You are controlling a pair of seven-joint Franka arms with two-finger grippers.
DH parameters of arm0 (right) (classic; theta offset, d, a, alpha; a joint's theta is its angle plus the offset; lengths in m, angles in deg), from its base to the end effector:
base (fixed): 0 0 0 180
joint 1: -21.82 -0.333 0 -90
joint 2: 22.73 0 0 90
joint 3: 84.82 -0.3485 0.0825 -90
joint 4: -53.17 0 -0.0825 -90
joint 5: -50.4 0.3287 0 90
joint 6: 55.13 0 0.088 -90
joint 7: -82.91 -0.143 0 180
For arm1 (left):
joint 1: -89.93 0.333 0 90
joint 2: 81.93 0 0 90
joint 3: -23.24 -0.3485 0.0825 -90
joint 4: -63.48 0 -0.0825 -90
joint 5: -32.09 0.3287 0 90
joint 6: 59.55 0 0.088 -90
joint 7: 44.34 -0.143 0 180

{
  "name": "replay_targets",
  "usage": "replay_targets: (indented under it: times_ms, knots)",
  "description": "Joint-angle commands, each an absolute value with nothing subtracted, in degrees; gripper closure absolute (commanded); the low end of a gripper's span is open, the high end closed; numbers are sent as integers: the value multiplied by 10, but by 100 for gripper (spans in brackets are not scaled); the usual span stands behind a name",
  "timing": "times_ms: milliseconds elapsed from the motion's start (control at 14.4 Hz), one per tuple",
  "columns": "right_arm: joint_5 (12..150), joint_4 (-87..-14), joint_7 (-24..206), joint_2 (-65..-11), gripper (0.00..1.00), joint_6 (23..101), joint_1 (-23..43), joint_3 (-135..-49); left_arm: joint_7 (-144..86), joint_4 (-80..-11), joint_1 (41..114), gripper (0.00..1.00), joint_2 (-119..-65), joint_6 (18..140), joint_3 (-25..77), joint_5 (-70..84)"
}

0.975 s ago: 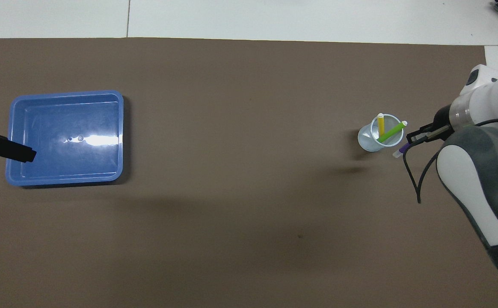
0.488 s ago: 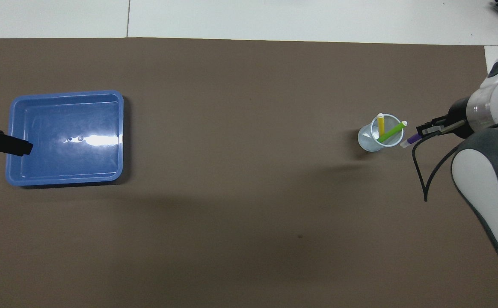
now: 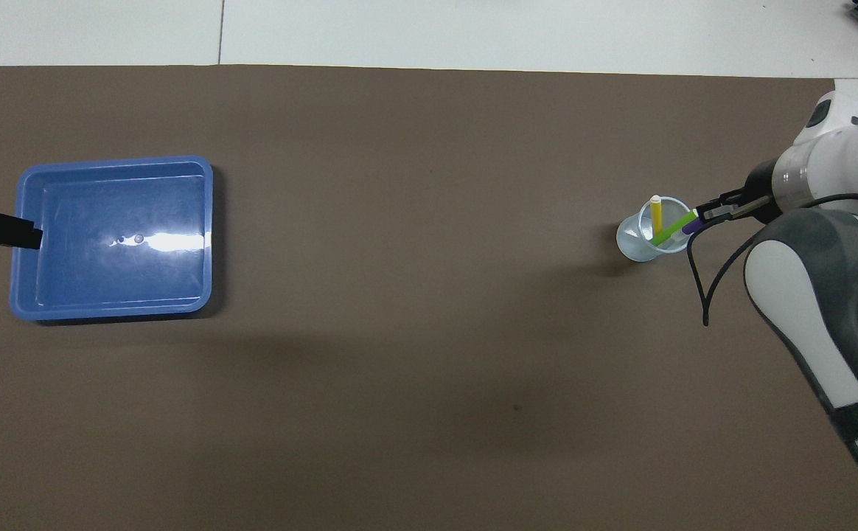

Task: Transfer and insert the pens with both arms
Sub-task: 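Lower the purple pen into the cup with the right gripper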

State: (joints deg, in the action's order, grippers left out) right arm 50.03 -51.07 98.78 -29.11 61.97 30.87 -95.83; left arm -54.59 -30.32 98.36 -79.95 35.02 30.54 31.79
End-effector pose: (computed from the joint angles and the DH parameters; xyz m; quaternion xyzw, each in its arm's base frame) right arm 0.5605 0.0144 0.5006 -0.9862 -0.1548 -0.0580 0.0006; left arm 0.4963 0.0079 0.6174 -0.9966 0.0793 -0.0238 0.0019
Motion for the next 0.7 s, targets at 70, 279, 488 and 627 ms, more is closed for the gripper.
replay_targets:
  times_ms: [70,279,488,627]
  knots:
    - [490,-539,973,-295,100,654,303,-962,-502,-314,988,0,-789,353,309,327]
    - [490,-569,973,-296,100,684,304,-962,-501,-314,984,0,-787,339,309,327]
    - [492,-564,974,-296,1,677,307,-962,-501,-314,982,0,-786,341,309,327]
    - [494,-556,972,-293,0,666,305,-962,-501,-314,982,0,-786,339,309,327]
